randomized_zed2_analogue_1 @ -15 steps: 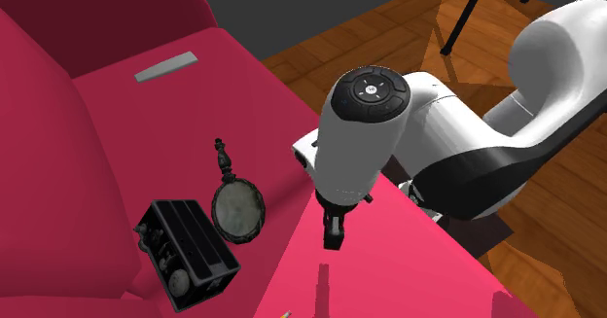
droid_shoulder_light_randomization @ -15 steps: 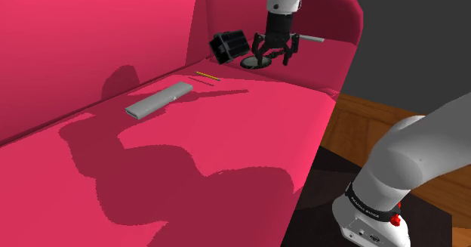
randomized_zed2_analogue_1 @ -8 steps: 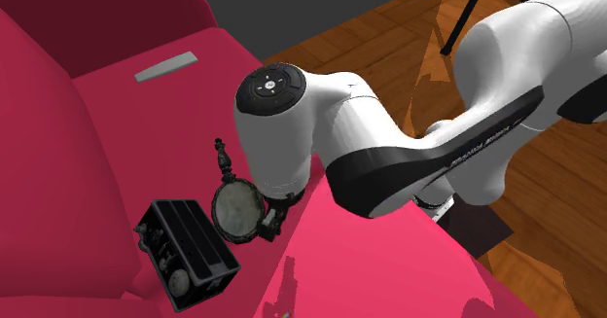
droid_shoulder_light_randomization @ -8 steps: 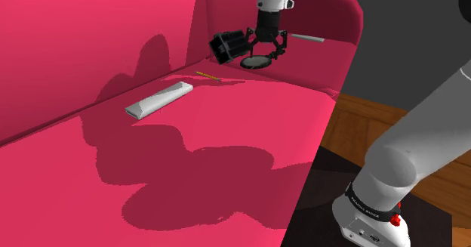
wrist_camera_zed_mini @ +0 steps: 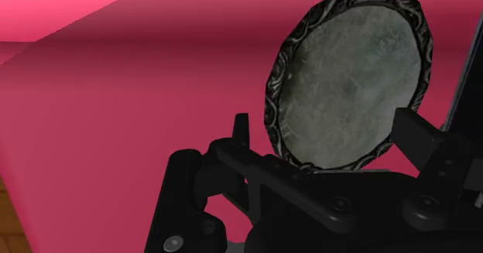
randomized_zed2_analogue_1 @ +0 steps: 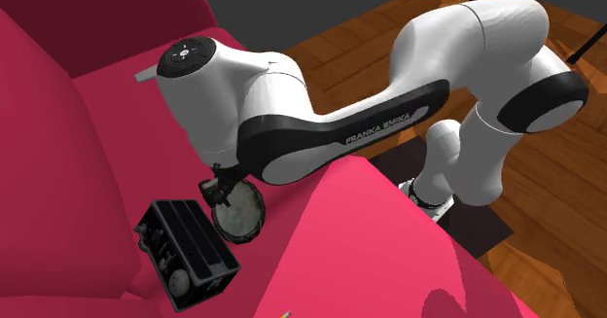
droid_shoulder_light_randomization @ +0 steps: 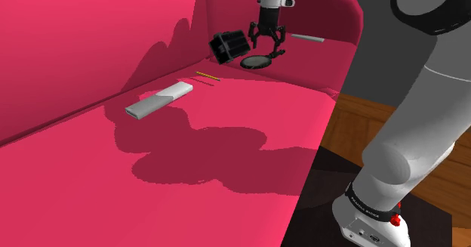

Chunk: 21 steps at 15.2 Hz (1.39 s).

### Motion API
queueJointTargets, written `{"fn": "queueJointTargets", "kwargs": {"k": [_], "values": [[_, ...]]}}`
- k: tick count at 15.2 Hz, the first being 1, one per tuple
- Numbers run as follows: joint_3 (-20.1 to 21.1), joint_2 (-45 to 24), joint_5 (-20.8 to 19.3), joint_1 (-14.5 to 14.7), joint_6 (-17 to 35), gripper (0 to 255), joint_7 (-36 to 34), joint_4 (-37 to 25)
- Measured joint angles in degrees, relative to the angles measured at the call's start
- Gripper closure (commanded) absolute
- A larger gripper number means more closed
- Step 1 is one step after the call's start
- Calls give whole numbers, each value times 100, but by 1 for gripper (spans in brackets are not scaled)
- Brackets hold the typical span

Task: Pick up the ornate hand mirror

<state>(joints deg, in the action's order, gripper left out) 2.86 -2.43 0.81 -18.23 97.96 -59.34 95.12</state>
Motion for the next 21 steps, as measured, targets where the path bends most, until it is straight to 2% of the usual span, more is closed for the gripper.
{"fn": "queueJointTargets", "kwargs": {"k": [7,15,16,21], "values": [[-397,-1050,89,-345,-281,0,-1145,-1291],[-451,-1064,110,-390,221,0,-1261,-799],[-452,-1063,110,-391,258,255,-1260,-758],[-453,-1053,110,-392,297,255,-1257,-717]]}}
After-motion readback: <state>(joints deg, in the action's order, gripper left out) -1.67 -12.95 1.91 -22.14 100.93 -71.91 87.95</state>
